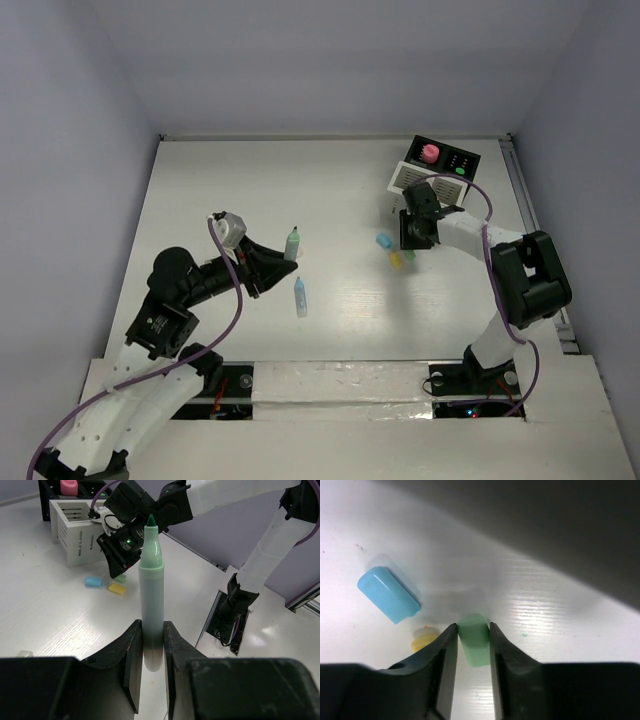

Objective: Sort the stationery into containers
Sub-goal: Close the pen cap on the pen.

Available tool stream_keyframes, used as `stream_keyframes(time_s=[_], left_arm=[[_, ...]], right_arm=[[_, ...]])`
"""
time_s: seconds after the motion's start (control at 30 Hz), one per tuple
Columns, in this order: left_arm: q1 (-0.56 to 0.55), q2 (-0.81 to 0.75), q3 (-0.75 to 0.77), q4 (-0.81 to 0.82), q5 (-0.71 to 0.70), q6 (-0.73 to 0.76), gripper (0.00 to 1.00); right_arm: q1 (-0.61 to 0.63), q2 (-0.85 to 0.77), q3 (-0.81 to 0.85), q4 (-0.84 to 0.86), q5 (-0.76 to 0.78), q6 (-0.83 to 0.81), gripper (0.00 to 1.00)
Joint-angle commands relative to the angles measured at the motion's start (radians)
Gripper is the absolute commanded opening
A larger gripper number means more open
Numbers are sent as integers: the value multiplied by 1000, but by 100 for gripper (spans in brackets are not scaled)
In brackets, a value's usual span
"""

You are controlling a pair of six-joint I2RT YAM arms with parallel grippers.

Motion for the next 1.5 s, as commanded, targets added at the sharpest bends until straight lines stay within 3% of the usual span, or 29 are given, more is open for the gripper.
stream_keyframes(time_s=[0.0, 0.03, 0.13, 0.3, 0.47, 0.7, 0.77, 0.93, 1.07, 1.23, 1.33, 1.47], left_arm=[[4, -14, -1, 42, -1, 8, 0], [4, -14, 0, 43, -2, 8, 0], [4, -11, 0, 42, -4, 10, 0], [4, -9, 0, 40, -7, 10, 0], [4, -2, 3, 42, -10, 11, 0], [4, -2, -1, 34, -15, 13, 0], [4, 0, 0, 35, -12, 13, 0], [4, 9, 2, 37, -9, 13, 0], [4, 17, -3, 37, -6, 10, 0], [4, 34, -4, 40, 7, 5, 0], [4, 46, -7, 43, 11, 4, 0], [4, 67, -10, 37, 8, 4, 0]], right_arm=[[11, 6, -12, -64, -4, 23, 30], [11, 5, -11, -62, -2, 24, 24], [11, -7, -17, -61, 1, 35, 25], [11, -17, -25, -71, -1, 37, 43], [11, 8, -20, -84, 2, 29, 44], [11, 30, -20, -81, -7, 29, 32], [11, 13, -23, -91, -1, 27, 19], [11, -70, -29, -108, 57, 32, 15], [23, -249, -40, -61, 70, 40, 13], [98, -430, -31, -9, 27, 81, 13], [213, -507, -5, 68, 36, 174, 13], [397, -541, 14, 305, 137, 303, 14]])
